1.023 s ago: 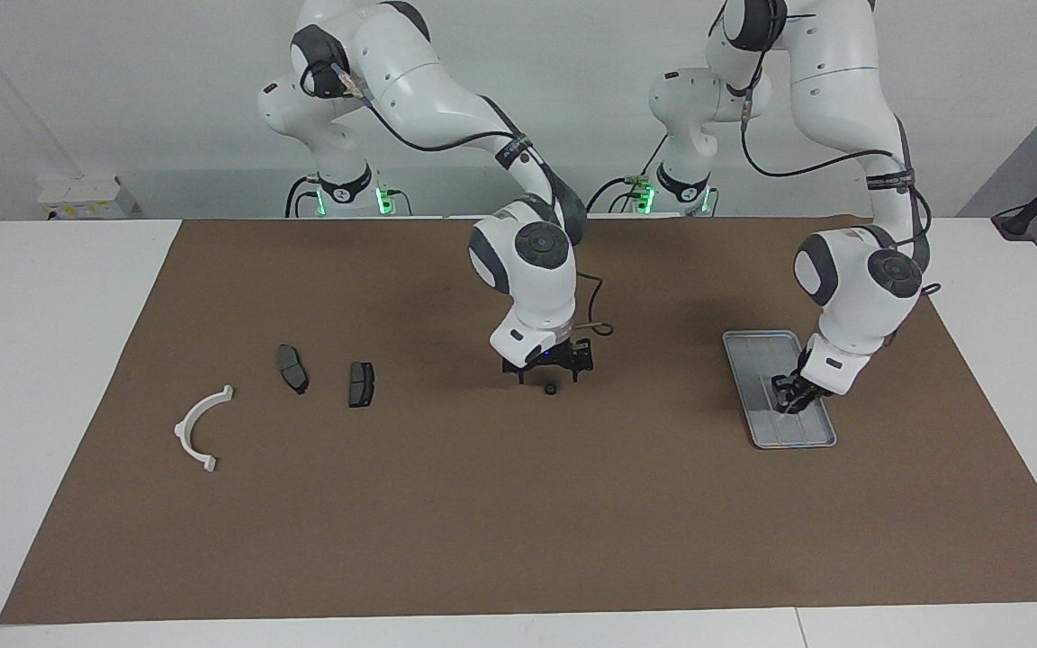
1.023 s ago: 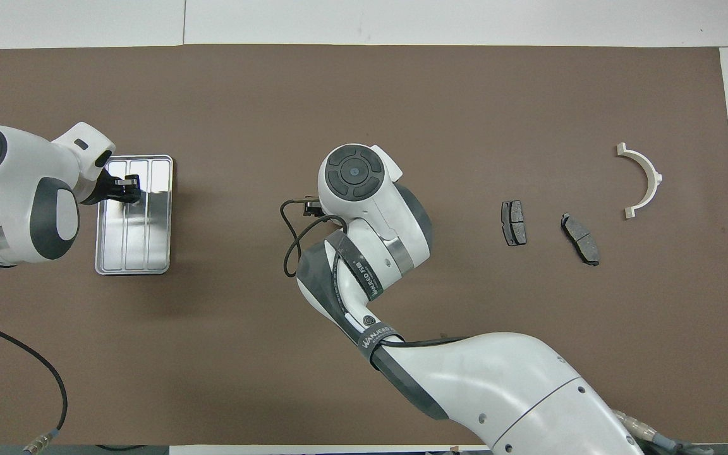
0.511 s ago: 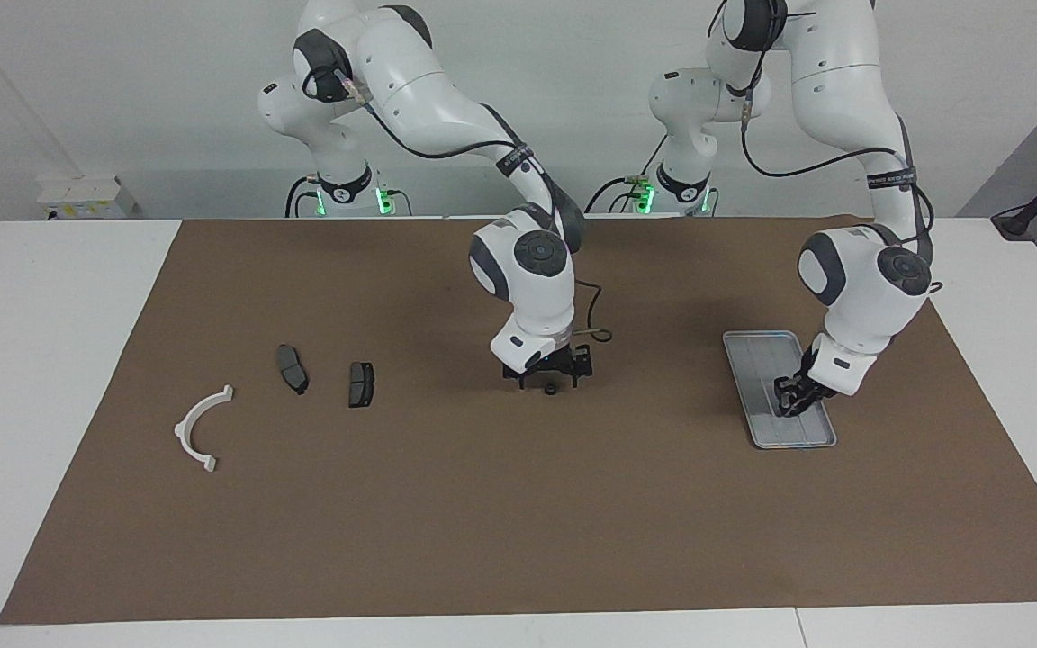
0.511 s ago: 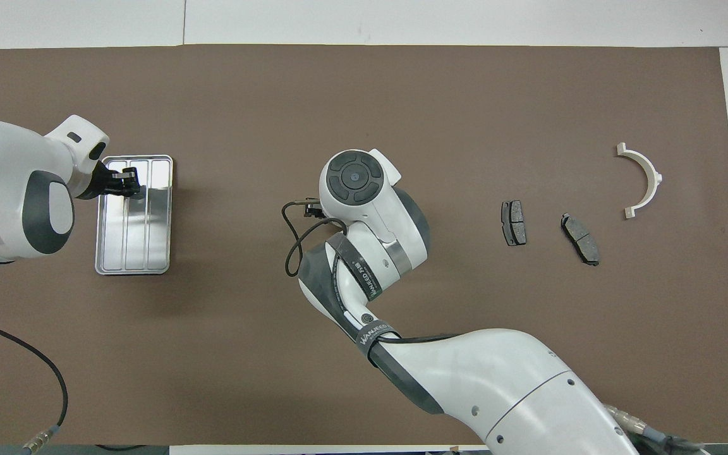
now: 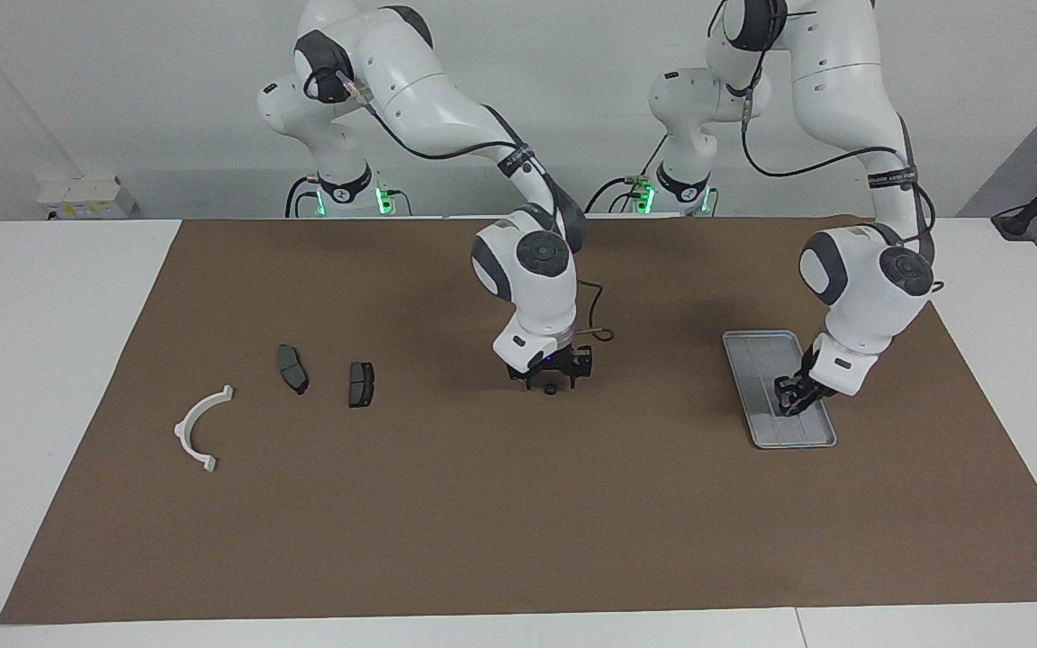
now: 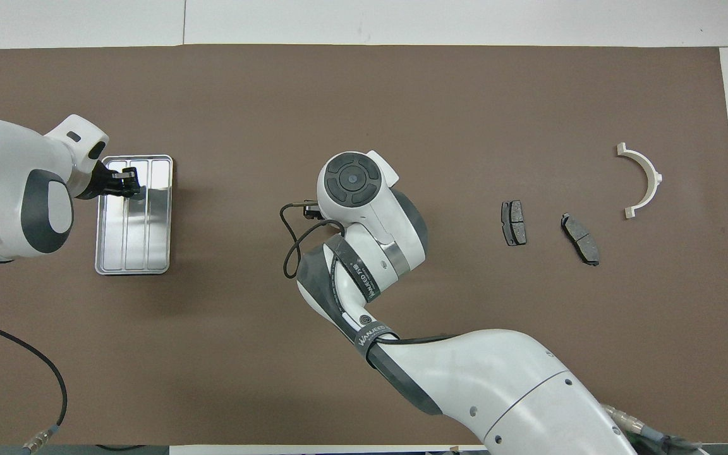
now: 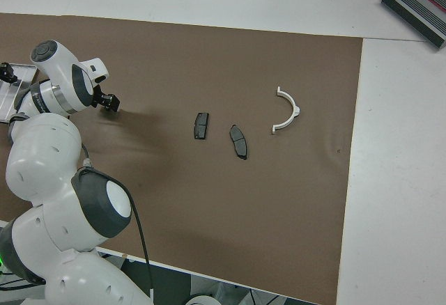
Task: Place bearing gear from tray to pile
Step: 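Grasp the second bearing with the left gripper while the right gripper grasps the first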
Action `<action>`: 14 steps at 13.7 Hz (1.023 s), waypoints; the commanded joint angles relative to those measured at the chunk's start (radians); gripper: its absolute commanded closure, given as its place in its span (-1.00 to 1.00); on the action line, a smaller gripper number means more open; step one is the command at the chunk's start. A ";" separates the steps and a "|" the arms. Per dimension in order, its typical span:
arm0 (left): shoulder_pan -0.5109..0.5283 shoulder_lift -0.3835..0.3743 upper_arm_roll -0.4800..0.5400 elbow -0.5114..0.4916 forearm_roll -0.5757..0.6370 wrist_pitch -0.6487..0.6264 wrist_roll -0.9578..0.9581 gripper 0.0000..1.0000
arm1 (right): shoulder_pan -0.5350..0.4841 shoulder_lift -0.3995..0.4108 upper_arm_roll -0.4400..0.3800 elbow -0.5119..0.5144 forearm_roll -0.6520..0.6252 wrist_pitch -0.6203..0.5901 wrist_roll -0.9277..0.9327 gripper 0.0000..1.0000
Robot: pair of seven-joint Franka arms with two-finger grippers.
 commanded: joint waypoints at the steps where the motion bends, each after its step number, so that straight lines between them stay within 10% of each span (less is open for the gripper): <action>1: 0.007 -0.004 -0.002 0.009 -0.013 -0.019 -0.005 0.79 | -0.004 -0.003 0.006 -0.013 0.023 0.023 -0.015 -0.24; 14: 0.006 -0.004 -0.003 0.011 -0.019 -0.019 -0.007 0.96 | -0.004 0.017 0.006 -0.015 0.042 0.064 -0.019 0.01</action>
